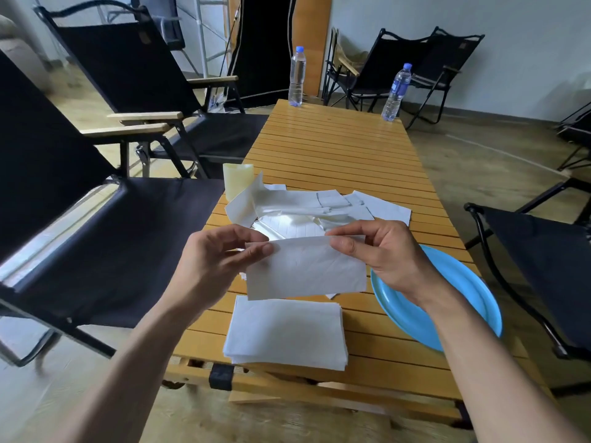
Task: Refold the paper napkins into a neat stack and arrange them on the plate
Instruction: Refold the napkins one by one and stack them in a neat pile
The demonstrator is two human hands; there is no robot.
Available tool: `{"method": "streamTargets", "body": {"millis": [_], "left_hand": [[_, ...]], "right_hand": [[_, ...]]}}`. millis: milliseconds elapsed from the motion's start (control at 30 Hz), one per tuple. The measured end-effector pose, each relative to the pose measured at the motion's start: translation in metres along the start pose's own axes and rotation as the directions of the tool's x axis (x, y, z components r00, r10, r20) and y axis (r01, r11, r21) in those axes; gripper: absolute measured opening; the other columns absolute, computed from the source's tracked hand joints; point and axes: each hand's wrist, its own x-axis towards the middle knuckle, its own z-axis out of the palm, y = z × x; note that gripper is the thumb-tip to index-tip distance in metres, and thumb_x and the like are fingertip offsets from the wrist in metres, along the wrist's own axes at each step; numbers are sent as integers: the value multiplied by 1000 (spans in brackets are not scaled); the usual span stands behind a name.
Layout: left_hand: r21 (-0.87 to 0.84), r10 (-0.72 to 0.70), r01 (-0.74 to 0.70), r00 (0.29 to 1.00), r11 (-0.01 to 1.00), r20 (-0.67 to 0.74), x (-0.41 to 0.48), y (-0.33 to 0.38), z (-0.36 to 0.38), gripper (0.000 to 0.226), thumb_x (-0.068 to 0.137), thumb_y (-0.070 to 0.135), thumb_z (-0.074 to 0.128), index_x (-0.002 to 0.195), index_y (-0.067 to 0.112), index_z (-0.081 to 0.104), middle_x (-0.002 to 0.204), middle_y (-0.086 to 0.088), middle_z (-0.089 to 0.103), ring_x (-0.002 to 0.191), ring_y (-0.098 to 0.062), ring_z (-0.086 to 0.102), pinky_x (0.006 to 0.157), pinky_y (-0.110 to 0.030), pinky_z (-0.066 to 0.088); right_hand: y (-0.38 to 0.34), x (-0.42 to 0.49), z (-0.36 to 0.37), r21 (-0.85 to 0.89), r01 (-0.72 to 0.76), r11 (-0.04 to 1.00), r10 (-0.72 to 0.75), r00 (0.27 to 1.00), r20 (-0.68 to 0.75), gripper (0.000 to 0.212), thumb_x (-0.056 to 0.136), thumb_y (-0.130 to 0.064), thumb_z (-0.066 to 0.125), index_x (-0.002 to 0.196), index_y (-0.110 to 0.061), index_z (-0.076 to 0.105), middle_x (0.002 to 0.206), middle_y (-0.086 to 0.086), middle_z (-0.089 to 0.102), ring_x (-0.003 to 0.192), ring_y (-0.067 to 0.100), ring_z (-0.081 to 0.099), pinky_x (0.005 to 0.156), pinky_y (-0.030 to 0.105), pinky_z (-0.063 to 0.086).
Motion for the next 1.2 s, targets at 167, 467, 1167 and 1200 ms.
{"method": "streamTargets", "body": {"millis": [167,467,1167,1200], "left_hand": [[9,-123,123,992,992,10,-1,1,-12,21,72,30,80,85,13,79,81,-4,78,68,-8,71,56,-16,53],[397,-534,450,836,800,127,-5,-16,-30,5,81,24,82,83,20,79,76,4,78,64,-6,73,54,-19,54],[528,-732,583,671,618,116,-6,-12,-18,37,75,37,85,101,14,74,88,-3,77,65,-18,76,54,-30,60],[530,-729,580,675,619,112,-5,-12,-15,37,75,35,86,102,13,74,89,-4,76,64,-18,76,54,-30,60]], "right_hand": [[1,0,-3,-12,-208,978,208,971,116,2,81,-18,80,82,-18,81,73,3,74,61,14,65,53,22,52],[13,-11,5,-342,-422,839,526,789,317,15,83,-14,81,94,-6,73,75,6,75,69,16,74,52,20,52],[25,-10,21,-530,-522,668,665,739,111,42,73,-24,90,97,-11,59,77,7,76,64,16,76,49,23,55],[26,-10,22,-530,-520,670,659,745,103,41,73,-24,90,96,-11,59,77,7,76,63,16,75,48,22,55]]}}
